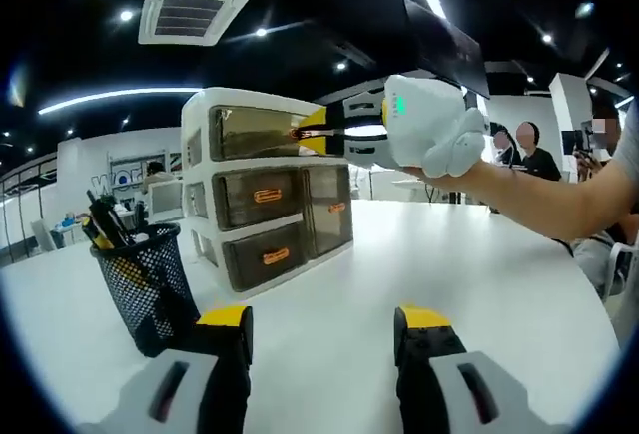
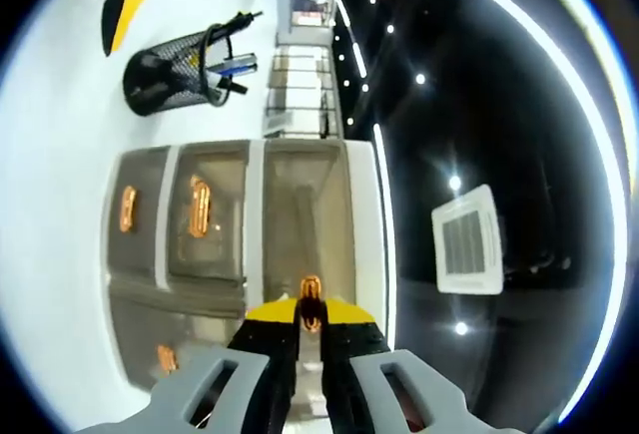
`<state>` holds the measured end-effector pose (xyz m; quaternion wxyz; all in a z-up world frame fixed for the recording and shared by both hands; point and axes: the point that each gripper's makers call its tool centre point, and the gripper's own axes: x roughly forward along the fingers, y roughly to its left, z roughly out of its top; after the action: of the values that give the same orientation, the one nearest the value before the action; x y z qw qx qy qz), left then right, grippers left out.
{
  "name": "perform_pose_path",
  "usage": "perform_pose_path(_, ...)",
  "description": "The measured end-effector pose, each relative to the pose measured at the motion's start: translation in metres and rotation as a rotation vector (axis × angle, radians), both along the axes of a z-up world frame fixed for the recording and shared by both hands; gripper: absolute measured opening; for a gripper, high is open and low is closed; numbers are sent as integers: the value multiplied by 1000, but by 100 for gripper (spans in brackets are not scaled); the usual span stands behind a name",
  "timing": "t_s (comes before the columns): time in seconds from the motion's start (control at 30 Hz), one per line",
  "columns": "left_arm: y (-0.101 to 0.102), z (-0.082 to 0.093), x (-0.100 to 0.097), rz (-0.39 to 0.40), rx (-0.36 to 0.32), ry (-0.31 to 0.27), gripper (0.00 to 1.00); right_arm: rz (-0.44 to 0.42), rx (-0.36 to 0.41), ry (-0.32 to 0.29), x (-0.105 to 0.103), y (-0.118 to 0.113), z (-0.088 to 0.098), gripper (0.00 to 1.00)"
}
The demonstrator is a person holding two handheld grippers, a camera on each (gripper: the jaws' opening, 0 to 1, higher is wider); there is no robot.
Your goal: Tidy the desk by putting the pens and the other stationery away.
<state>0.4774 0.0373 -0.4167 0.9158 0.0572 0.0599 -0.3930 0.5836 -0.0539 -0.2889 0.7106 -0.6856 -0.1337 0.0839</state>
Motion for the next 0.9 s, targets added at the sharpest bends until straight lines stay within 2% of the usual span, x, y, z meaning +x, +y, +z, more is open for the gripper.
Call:
perform_pose_path(0.03,0,-2,0,0,4,7,57,11,18,8,0,0,1,6)
perform_pose_path(0.1,2,-3,0,2,3,21,58,68,123,93,-1,3,-1,8)
perform_pose_path(0.27,0,2,-7,4,-7,10,58,117,334,122,-8,-8,12,16)
perform_pose_path(0.33,-2,3,-9,7,0,-1,58,138,451,177,-9,-13,12,22)
perform_pose_path(0.43,-4,2,-11,3,4,1,58,167,544,241,-12,-16,9,29)
perform_pose_path(0.53,-9,-2,-17,0,21,2,58,196,648,335,-18,-21,-2,30)
perform_pose_path(0.57,-11,-2,-21,1,28,1,58,208,693,388,-20,-24,-8,32)
perform_pose_path(0.63,-7,1,-18,3,21,-5,58,257,757,478,-29,-27,-21,36)
perform_pose_path(0.7,-4,4,-16,5,10,-8,58,265,784,548,-36,-33,-34,36)
perform_pose_path(0.77,-4,5,-17,6,7,-13,58,279,879,627,-44,-48,-45,36)
perform_pose_path(0.83,-4,5,-17,4,9,-14,58,319,944,666,-53,-60,-47,36)
perform_pose_path(0.9,-3,3,-13,0,14,-9,58,328,963,698,-60,-76,-52,36)
